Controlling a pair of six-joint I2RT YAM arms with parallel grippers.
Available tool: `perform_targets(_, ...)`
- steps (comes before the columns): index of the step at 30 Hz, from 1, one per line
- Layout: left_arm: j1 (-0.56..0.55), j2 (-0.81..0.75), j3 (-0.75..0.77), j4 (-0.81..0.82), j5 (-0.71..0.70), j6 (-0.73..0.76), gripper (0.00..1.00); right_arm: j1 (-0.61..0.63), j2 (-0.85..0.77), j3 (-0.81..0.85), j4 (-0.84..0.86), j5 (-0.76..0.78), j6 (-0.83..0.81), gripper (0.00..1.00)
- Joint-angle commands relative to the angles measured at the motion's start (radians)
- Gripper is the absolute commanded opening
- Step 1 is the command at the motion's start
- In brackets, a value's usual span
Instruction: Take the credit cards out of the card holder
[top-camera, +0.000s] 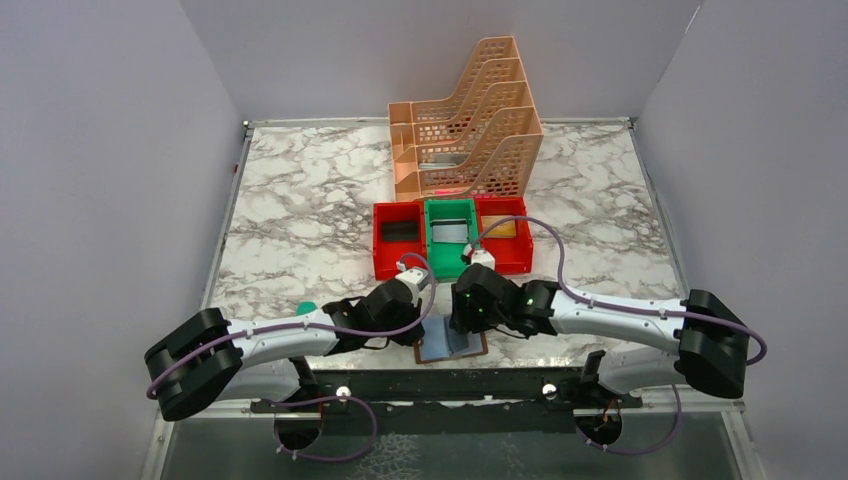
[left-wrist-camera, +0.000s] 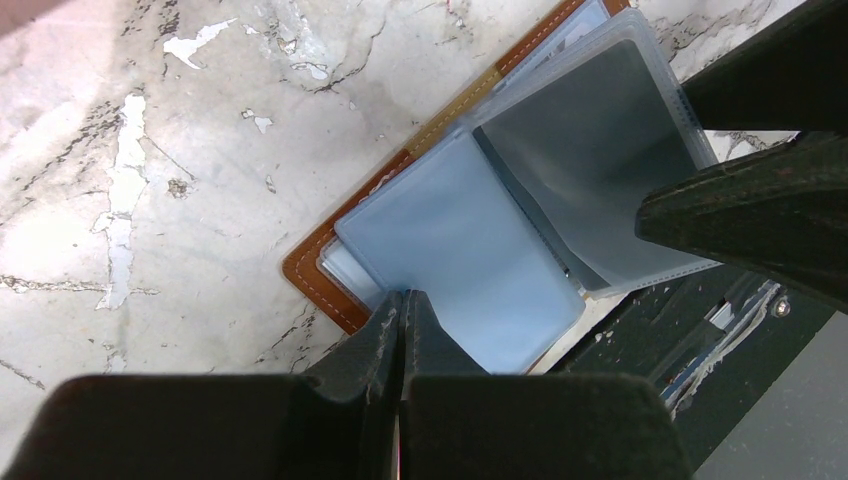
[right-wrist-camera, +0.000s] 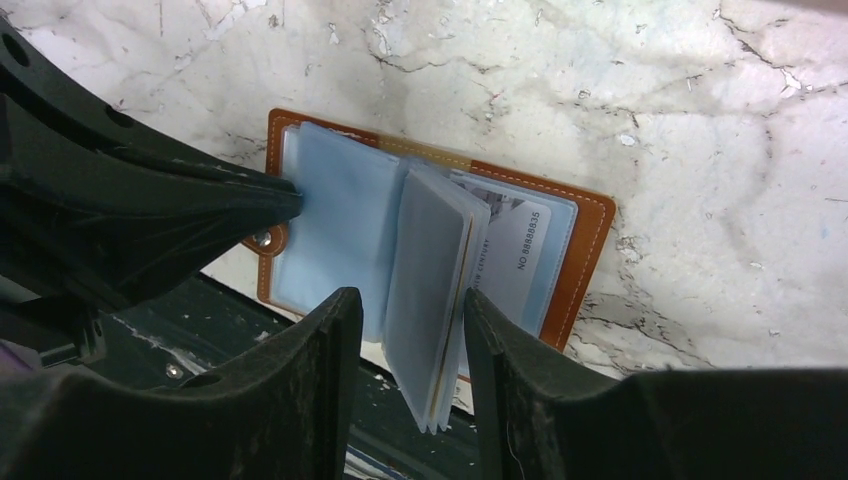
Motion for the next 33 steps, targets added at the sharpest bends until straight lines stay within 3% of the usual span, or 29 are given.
perform_targets(1, -0.006, 0.000, 0.016, 0.007, -0.010, -0.005, 0.01, 0.008, -0.018, -0.012, 0.025, -0.011, 0.027, 0.49)
perform_targets(5, -0.006, -0.004, 0.015, 0.005, -0.011, -0.006, 0.01, 0.008, -0.006, -0.003, -0.026, 0.032, 0.045, 0.58)
perform_targets(10, -0.006, -0.015, 0.013, -0.006, -0.014, -0.004, 0.01, 0.008, 0.016, 0.011, -0.089, 0.096, 0.054, 0.62)
perform_targets(18, -0.006, -0.014, 0.042, -0.023, -0.019, 0.011, 0.01, 0.007, 0.076, 0.003, -0.055, 0.044, 0.062, 0.62)
perform_targets(24, -0.006, 0.006, 0.021, 0.004, -0.002, -0.001, 0.01, 0.007, 0.053, -0.090, 0.049, -0.023, 0.090, 0.57)
perform_targets(33, -0.006, 0.019, 0.026, 0.003, 0.001, -0.003, 0.01, 0.008, 0.096, -0.057, -0.014, 0.008, 0.115, 0.56)
